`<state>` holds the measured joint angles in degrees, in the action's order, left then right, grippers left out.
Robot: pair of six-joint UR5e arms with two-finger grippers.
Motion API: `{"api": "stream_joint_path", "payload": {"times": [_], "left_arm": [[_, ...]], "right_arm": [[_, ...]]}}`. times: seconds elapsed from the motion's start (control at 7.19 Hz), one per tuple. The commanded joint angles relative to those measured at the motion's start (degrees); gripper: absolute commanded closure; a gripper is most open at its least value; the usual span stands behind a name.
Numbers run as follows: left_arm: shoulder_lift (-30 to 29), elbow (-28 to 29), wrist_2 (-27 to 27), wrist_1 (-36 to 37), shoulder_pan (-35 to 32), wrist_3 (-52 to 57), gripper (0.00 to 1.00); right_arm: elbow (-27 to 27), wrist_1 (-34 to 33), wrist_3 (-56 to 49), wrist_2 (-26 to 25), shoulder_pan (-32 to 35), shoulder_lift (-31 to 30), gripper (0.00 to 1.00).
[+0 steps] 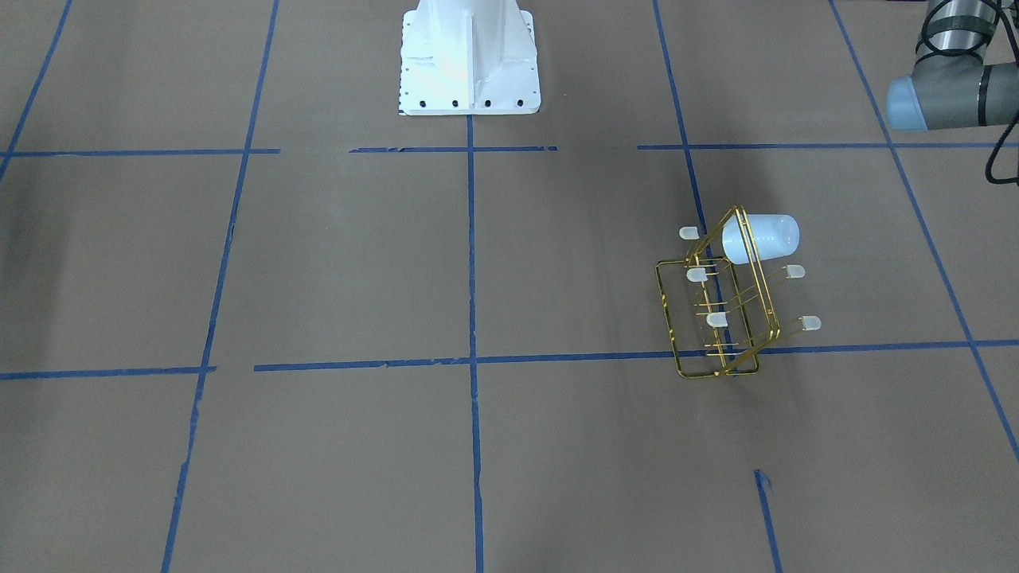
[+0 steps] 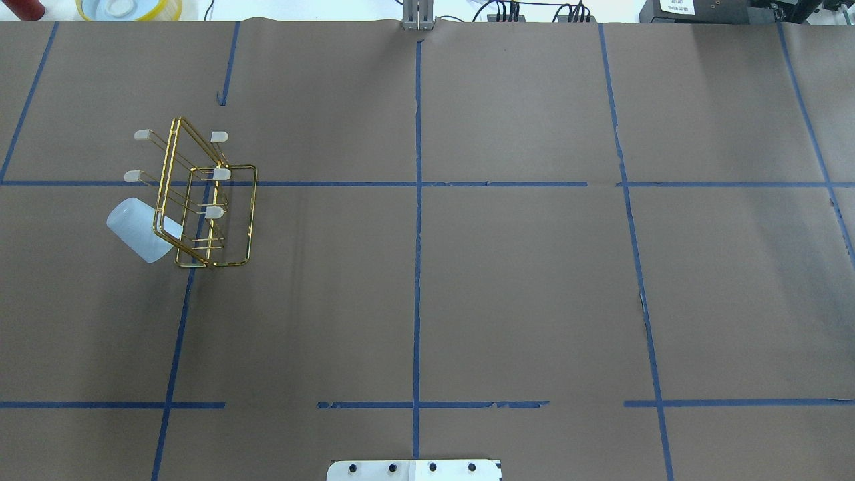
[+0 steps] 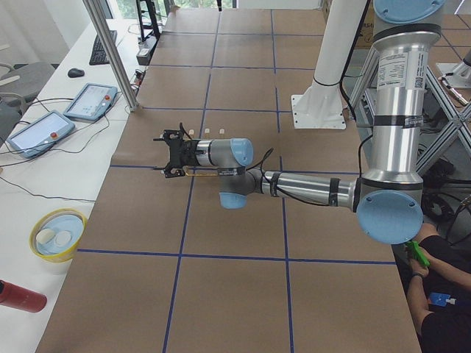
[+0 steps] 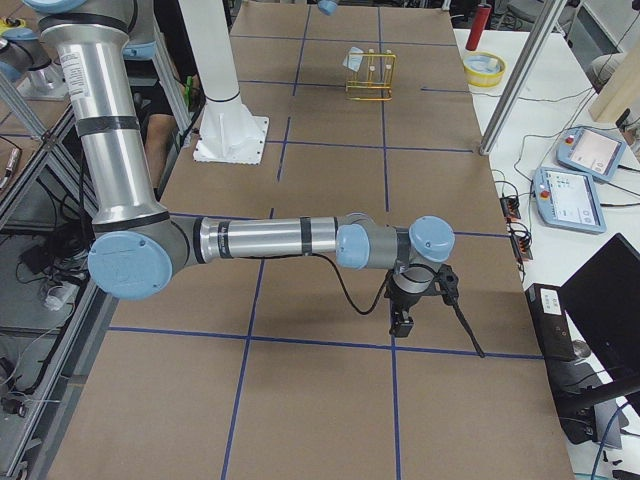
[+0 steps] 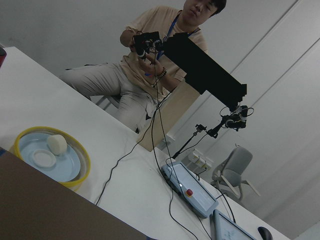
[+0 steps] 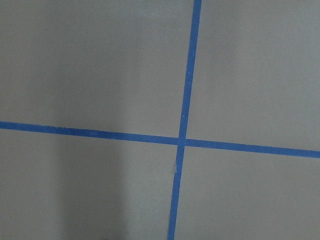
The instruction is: Hang cup on cup holder
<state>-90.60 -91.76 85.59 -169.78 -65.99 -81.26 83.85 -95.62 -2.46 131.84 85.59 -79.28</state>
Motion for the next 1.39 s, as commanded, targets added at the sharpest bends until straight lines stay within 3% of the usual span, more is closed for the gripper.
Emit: {"api": "stream_joint_path", "payload": {"times": [0.0,0.28,0.56,0.84,1.25], "left_arm": [[-1.2,0.0,5.4,12.3,-3.9,11.4,0.0],[-1.1,-0.2,17.4,21.5,-8.2,22.2,0.0],[-1.1,-1.0,26.0,32.3,-11.8,33.2,0.0],[-1.1,-1.1,31.6,40.3,-14.7,42.5,0.0],[-1.2,-1.2,35.5,58.2,-22.1,67.6,0.0]], "right_arm": [[0.0,0.0,0.0,0.0,0.0,0.0,0.0],[0.0,0.0,0.0,0.0,0.0,0.0,0.0],[0.0,0.0,0.0,0.0,0.0,0.0,0.0],[0.0,0.0,0.0,0.0,0.0,0.0,0.0],[0.0,0.0,0.0,0.0,0.0,0.0,0.0]]}}
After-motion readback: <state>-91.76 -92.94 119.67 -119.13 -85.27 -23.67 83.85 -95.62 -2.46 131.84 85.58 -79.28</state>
